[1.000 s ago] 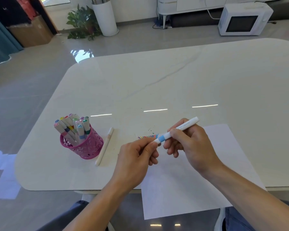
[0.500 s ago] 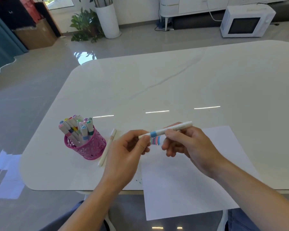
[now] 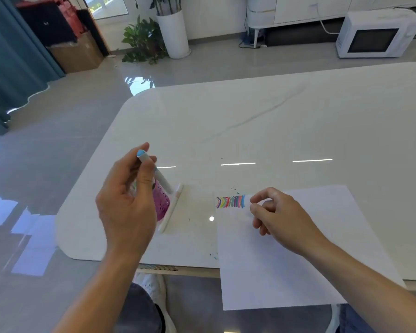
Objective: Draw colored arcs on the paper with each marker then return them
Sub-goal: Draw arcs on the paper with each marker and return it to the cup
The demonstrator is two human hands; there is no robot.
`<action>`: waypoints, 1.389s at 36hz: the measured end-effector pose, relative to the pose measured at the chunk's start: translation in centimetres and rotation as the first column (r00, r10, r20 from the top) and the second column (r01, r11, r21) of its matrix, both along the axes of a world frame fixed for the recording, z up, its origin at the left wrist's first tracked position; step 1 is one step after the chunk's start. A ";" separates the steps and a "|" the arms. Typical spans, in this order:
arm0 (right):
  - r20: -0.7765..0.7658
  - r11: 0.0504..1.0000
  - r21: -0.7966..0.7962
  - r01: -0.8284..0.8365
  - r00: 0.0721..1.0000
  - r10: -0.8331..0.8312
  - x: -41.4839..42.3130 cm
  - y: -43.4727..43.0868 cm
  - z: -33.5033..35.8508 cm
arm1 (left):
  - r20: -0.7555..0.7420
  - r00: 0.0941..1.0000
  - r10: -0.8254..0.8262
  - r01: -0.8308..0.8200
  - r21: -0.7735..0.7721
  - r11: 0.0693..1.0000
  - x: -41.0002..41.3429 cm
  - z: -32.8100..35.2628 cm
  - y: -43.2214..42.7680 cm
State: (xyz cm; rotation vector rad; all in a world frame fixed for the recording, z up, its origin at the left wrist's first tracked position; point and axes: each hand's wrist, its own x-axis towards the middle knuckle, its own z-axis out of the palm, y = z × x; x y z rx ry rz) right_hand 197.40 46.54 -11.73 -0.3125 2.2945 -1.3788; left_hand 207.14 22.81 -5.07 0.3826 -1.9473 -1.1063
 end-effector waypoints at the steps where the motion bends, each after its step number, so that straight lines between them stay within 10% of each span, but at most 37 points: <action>1: -0.004 1.000 0.005 -0.002 1.000 0.002 0.0 0.0 0.0 | -0.008 0.999 0.038 -0.038 -0.046 0.998 0.2 0.2 -0.4; 31: 0.015 0.997 0.056 -0.052 0.999 0.051 0.6 -0.6 0.1 | 0.512 0.821 0.254 -0.151 -0.234 0.960 0.5 -1.5 -4.1; 43: 0.007 0.999 0.034 -0.041 0.999 0.041 0.4 -0.6 0.1 | 0.298 0.940 0.166 -0.017 -0.447 0.895 0.0 -0.7 1.1; 50: 0.007 0.998 0.049 -0.038 0.999 0.037 0.3 -0.3 -0.1 | 0.726 0.659 0.196 0.162 -0.392 0.905 -0.4 -4.0 2.9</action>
